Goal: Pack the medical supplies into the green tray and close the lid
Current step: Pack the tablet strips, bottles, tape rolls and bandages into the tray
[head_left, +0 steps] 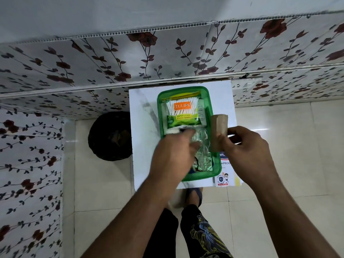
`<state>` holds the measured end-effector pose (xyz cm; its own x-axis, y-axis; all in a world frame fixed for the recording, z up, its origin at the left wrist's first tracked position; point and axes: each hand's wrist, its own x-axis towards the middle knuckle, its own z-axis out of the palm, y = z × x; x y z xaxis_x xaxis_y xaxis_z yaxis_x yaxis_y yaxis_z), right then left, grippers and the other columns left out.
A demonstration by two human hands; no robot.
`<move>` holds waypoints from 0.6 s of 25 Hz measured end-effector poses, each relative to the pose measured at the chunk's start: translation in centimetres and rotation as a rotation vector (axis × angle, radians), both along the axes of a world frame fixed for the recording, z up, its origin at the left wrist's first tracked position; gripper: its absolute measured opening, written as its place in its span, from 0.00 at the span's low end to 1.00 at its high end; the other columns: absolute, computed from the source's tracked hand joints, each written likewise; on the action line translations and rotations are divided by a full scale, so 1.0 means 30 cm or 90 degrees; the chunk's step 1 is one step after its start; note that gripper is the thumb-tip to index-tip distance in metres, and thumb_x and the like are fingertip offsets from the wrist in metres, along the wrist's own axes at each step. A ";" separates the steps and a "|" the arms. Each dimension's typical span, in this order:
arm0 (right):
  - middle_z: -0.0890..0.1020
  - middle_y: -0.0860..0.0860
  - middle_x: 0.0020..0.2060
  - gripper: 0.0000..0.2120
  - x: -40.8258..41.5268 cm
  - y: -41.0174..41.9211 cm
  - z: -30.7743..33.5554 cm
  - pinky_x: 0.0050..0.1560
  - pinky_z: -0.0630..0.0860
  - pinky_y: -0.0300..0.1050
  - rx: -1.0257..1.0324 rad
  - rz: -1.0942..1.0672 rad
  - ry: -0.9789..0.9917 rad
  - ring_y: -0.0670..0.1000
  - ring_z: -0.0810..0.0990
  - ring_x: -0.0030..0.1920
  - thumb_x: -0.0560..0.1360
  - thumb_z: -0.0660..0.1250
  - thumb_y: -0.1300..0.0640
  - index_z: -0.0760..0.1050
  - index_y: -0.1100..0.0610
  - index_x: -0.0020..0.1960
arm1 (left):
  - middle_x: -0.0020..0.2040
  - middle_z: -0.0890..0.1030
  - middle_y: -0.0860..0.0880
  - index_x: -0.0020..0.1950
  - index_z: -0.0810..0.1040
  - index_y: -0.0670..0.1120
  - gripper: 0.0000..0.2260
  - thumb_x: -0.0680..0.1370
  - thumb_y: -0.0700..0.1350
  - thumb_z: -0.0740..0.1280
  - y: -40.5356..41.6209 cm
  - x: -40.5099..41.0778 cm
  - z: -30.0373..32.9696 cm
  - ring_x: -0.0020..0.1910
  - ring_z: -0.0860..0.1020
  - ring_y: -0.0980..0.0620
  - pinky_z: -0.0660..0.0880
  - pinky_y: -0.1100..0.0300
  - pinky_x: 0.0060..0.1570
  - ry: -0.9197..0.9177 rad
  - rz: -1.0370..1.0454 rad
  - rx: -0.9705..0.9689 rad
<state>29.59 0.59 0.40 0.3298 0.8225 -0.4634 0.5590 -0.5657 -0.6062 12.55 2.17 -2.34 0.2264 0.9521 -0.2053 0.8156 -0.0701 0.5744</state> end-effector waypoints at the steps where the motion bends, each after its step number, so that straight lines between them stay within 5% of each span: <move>1: 0.84 0.42 0.35 0.15 -0.014 -0.010 0.007 0.31 0.70 0.39 -0.028 0.019 -0.007 0.40 0.80 0.32 0.70 0.62 0.39 0.80 0.47 0.46 | 0.27 0.77 0.56 0.56 0.80 0.55 0.10 0.76 0.50 0.68 0.008 -0.059 0.013 0.24 0.74 0.61 0.67 0.74 0.26 -0.051 0.077 0.029; 4: 0.82 0.46 0.30 0.19 -0.101 -0.048 0.002 0.32 0.74 0.42 -0.083 0.129 -0.083 0.48 0.80 0.32 0.73 0.60 0.38 0.78 0.51 0.38 | 0.29 0.78 0.53 0.50 0.80 0.56 0.06 0.77 0.47 0.66 0.011 -0.231 0.015 0.28 0.79 0.57 0.75 0.63 0.28 -0.128 0.252 -0.021; 7: 0.75 0.50 0.25 0.23 -0.187 -0.057 -0.030 0.27 0.65 0.43 -0.104 0.239 -0.163 0.57 0.76 0.31 0.77 0.58 0.41 0.69 0.55 0.29 | 0.33 0.80 0.51 0.49 0.81 0.54 0.06 0.77 0.44 0.67 0.008 -0.314 -0.035 0.34 0.82 0.50 0.79 0.49 0.37 -0.091 0.286 -0.113; 10: 0.68 0.48 0.23 0.21 -0.200 -0.044 -0.053 0.26 0.57 0.43 -0.098 0.285 -0.197 0.56 0.71 0.30 0.75 0.62 0.45 0.63 0.54 0.28 | 0.34 0.80 0.51 0.48 0.81 0.56 0.06 0.77 0.45 0.67 0.008 -0.336 -0.067 0.34 0.81 0.50 0.80 0.50 0.36 -0.089 0.276 -0.126; 15: 0.78 0.51 0.29 0.18 -0.201 -0.056 -0.038 0.31 0.65 0.45 -0.055 0.278 -0.198 0.56 0.75 0.32 0.75 0.61 0.42 0.72 0.54 0.35 | 0.33 0.79 0.54 0.47 0.81 0.57 0.06 0.77 0.45 0.67 -0.006 -0.335 -0.066 0.29 0.78 0.55 0.77 0.55 0.30 -0.095 0.266 -0.113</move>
